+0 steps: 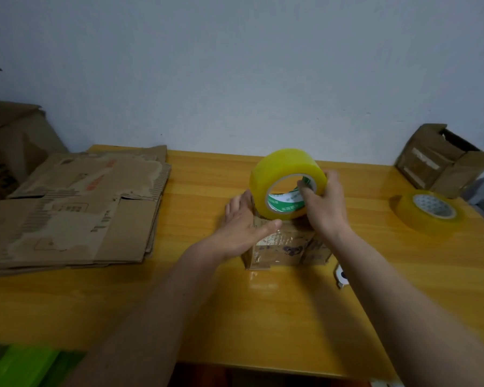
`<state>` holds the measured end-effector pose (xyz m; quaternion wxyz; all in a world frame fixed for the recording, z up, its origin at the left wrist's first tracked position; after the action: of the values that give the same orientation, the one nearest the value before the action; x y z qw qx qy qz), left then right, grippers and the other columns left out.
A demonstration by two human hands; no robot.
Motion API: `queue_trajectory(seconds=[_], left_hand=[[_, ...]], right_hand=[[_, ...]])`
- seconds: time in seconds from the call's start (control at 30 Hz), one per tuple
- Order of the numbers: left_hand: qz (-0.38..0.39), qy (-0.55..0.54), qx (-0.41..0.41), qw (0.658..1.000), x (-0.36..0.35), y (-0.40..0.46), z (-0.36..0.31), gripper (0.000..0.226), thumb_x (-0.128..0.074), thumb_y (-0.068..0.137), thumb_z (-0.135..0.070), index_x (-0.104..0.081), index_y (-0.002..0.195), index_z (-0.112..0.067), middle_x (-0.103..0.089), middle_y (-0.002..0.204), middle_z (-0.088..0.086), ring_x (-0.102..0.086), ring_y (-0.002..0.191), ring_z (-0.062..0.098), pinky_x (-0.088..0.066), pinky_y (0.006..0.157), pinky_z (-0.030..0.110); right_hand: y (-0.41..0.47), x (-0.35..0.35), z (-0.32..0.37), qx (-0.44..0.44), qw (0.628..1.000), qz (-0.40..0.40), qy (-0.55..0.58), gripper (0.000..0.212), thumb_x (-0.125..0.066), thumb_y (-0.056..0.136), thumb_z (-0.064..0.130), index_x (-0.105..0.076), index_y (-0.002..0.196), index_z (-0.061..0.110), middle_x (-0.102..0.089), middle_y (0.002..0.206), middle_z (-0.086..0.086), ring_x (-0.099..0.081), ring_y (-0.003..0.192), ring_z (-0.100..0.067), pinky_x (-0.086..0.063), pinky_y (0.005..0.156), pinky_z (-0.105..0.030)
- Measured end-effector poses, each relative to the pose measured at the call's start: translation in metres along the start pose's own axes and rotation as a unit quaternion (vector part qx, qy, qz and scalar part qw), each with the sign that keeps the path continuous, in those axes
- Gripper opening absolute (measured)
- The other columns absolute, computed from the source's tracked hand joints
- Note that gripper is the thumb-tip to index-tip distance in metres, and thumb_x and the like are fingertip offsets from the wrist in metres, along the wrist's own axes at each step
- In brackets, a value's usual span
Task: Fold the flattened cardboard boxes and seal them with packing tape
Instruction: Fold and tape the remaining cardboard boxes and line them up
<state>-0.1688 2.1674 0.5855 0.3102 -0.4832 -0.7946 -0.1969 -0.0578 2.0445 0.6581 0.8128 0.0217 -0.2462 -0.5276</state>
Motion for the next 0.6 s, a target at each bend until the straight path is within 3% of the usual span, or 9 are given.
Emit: queue_trajectory(seconds=[0.07, 0.17, 0.27, 0.4, 0.6], left_hand=[[-0.005, 0.008, -0.001, 1.0, 0.0, 0.002, 0.002, 0.09, -0.049, 0.086, -0.067, -0.008, 0.153, -0.025, -0.011, 0.147, -0.009, -0.005, 0.139, 0.015, -0.012, 0.116, 0.04], [0.007, 0.012, 0.005, 1.0, -0.001, -0.001, 0.0, 0.094, -0.047, 0.084, -0.07, -0.005, 0.154, -0.023, -0.007, 0.152, -0.008, -0.001, 0.143, 0.018, -0.011, 0.117, 0.043], [0.024, 0.0, 0.038, 0.999, -0.001, -0.003, 0.003, 0.101, -0.047, 0.084, -0.069, 0.007, 0.154, -0.021, 0.004, 0.157, -0.007, 0.008, 0.147, 0.022, -0.008, 0.12, 0.049], [0.023, 0.008, 0.047, 0.999, 0.0, -0.002, -0.002, 0.103, -0.053, 0.082, -0.067, 0.004, 0.154, -0.021, -0.002, 0.157, -0.005, 0.0, 0.147, 0.023, -0.013, 0.119, 0.049], [0.053, 0.129, 0.061, 0.988, 0.008, 0.001, -0.022, 0.106, -0.054, 0.087, -0.06, 0.014, 0.153, -0.012, 0.019, 0.161, 0.003, 0.017, 0.147, 0.021, 0.0, 0.121, 0.045]], right_hand=[[0.002, 0.002, 0.005, 0.016, 1.0, 0.015, -0.019, 0.018, -0.055, 0.094, 0.02, -0.046, 0.108, 0.013, -0.049, 0.087, 0.009, -0.055, 0.092, -0.021, -0.046, 0.078, -0.039], [0.006, 0.007, 0.012, 0.046, 0.997, 0.032, -0.055, 0.024, -0.054, 0.094, 0.017, -0.041, 0.113, 0.013, -0.052, 0.093, 0.001, -0.055, 0.094, -0.025, -0.048, 0.08, -0.045], [0.015, 0.028, 0.01, 0.056, 0.992, 0.012, -0.115, 0.031, -0.053, 0.095, 0.017, -0.035, 0.121, 0.014, -0.052, 0.098, -0.007, -0.055, 0.095, -0.033, -0.048, 0.08, -0.05], [0.02, 0.049, -0.001, 0.03, 0.988, -0.017, -0.15, 0.035, -0.056, 0.094, 0.02, -0.038, 0.124, 0.013, -0.051, 0.097, -0.006, -0.055, 0.095, -0.035, -0.049, 0.077, -0.05], [0.014, 0.047, -0.016, 0.017, 0.997, -0.038, -0.063, 0.017, -0.062, 0.088, 0.013, -0.051, 0.098, 0.021, -0.057, 0.086, 0.002, -0.057, 0.086, -0.025, -0.046, 0.072, -0.038]])
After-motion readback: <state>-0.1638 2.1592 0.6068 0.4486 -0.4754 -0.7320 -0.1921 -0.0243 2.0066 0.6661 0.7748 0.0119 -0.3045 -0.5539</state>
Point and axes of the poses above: each hand's wrist, its own y-axis towards the middle knuckle, its own x-axis out of the back of the hand, z = x × y, the point moved 8 cm from there along y, towards the middle knuckle
